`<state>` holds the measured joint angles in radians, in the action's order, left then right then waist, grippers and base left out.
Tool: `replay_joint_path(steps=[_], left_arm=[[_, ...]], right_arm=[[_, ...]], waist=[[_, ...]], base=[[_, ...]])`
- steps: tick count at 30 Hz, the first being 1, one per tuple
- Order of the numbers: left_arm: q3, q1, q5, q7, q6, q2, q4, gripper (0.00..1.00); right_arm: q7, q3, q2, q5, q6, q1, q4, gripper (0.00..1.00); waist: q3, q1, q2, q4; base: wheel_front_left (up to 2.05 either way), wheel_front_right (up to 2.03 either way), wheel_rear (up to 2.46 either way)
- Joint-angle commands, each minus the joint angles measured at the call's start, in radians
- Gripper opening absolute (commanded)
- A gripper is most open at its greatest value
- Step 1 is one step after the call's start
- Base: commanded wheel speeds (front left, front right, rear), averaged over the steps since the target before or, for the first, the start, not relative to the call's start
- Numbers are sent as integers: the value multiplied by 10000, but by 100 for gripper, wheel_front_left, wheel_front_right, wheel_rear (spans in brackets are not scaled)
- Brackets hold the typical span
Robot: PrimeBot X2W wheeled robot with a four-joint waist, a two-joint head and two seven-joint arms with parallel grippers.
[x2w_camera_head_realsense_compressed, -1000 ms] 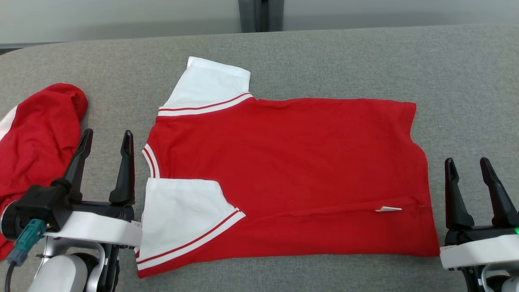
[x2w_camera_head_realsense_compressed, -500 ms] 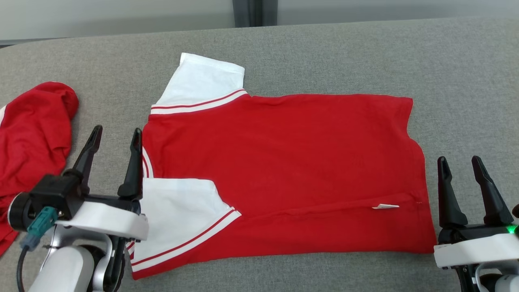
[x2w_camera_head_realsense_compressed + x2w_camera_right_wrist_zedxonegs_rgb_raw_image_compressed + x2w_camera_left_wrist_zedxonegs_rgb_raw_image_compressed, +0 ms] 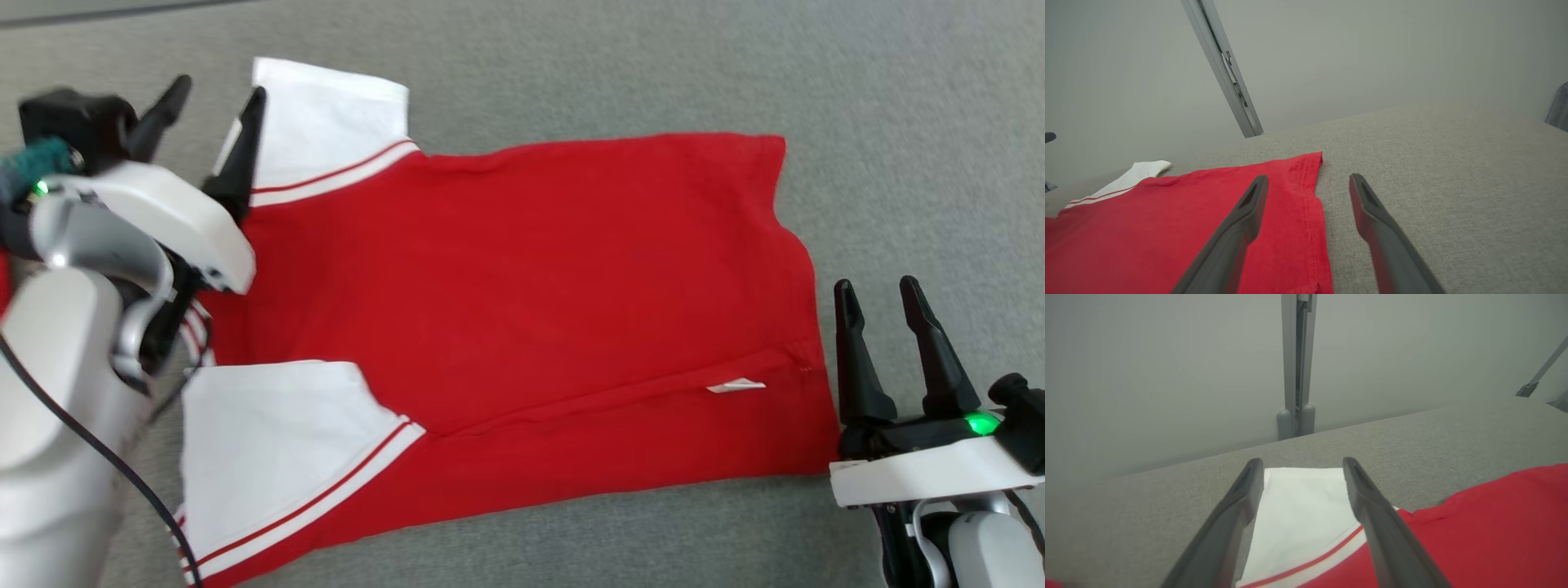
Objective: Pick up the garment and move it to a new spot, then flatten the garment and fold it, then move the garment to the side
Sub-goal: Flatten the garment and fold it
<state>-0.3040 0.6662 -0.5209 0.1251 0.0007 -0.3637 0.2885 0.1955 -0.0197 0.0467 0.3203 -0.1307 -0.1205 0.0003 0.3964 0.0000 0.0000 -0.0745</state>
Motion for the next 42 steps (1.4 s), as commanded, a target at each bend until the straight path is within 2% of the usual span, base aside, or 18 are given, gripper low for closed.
replay_joint_path(steps=[1,8,18,19,20,21,26,30,35,37,42], left_arm=[[60,496,-140,202,-225,-133,510,100],[-22,2153,-246,838,-959,-831,2673,100],[-277,3173,-439,657,-1227,-1123,4386,100],[-281,3217,-519,585,-1236,-1079,4502,74],[-282,3289,-551,532,-1244,-1064,4591,44],[-273,3328,-593,501,-1249,-1026,4692,0],[-434,3559,-601,296,-1279,-828,4899,0],[-713,3789,-481,50,-1300,-559,4921,0],[-1195,4065,-472,-146,-1311,76,4874,0],[-1396,4196,-486,-251,-1313,316,4874,0],[-1918,4427,-679,-461,-1303,797,4950,0]], right_arm=[[161,-78,62,161,-4,-176,143,100],[590,-444,67,674,-3,-590,755,100],[722,-626,64,846,-3,-929,1102,100],[724,-588,65,825,-4,-984,1068,100],[726,-514,67,770,-4,-1041,1001,100],[727,-474,62,768,-4,-1096,928,100],[711,-281,72,1323,-3,-1555,765,100],[565,34,86,1390,-4,-2684,1338,100],[-141,-233,1088,1252,-4,-4261,2541,100],[-439,-582,1555,1275,-4,-4788,3042,100],[-1097,-1649,2158,1629,-3,-5626,4059,100]], waist=[[646,0,0,-626],[1478,0,0,-1363],[1847,0,0,-1652],[1860,0,0,-1638],[1881,0,0,-1609],[1892,0,0,-1577],[1889,0,0,-1387],[1871,0,0,-1074],[1855,0,0,-327],[1859,0,0,-14],[1792,0,0,496]], base=[[0,0,0],[0,0,0],[0,0,0],[0,0,0],[0,0,0],[0,0,0],[0,0,0],[0,0,0],[0,0,0],[0,0,0],[0,0,0]])
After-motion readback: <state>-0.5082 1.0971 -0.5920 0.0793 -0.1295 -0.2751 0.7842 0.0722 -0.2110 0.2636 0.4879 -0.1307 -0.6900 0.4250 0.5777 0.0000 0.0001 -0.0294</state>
